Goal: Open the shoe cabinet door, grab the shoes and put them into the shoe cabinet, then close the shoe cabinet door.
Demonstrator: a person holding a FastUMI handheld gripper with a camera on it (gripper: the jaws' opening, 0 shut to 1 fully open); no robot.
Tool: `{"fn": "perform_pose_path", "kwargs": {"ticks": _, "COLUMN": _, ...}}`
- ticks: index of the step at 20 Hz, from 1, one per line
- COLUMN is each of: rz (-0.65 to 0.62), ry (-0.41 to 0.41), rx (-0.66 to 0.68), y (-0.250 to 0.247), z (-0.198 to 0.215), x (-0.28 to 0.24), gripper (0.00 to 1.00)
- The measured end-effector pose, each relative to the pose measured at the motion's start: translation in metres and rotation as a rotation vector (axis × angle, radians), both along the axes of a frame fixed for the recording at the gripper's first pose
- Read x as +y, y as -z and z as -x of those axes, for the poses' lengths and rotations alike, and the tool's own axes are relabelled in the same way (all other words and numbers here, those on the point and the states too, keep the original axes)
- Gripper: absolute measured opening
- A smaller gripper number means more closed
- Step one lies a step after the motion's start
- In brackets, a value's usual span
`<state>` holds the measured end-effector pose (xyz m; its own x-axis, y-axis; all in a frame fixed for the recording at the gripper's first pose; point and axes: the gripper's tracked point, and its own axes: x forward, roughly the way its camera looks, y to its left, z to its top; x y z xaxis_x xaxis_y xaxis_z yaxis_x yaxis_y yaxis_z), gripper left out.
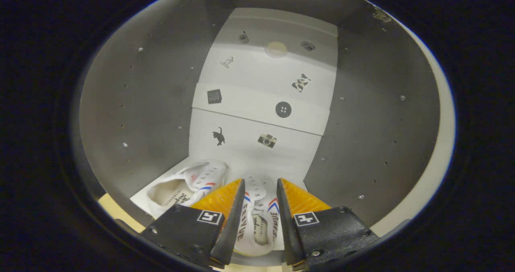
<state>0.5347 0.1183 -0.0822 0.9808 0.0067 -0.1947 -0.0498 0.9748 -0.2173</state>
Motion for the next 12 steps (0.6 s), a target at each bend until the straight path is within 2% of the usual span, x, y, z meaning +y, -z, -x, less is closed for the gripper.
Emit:
{"fn": "perform_pose_path", "kwargs": {"ticks": 2, "rz": -0.06, "ry": 0.003, "rx": 0.006, "y": 0.003, "z": 0.021, "x": 0.005, "gripper": 0.61}}
{"fn": "perform_pose_path", "kwargs": {"ticks": 5, "rz": -0.11, "ry": 0.061, "rx": -0.022, "y": 0.004, "z": 0.054, "x": 0.0, "gripper": 0.83}}
{"fn": "perform_pose_path", "kwargs": {"ticks": 8, "rz": -0.152, "ry": 0.05, "rx": -0.008, "y": 0.006, "z": 0.09, "x": 0.01, "gripper": 0.96}}
{"fn": "perform_pose_path", "kwargs": {"ticks": 10, "rz": -0.17, "ry": 0.024, "rx": 0.013, "y": 0.002, "z": 0.121, "x": 0.017, "gripper": 1.0}}
{"fn": "perform_pose_path", "kwargs": {"ticks": 12, "rz": -0.185, "ry": 0.054, "rx": 0.001, "y": -0.008, "z": 0.156, "x": 0.011, "gripper": 1.0}}
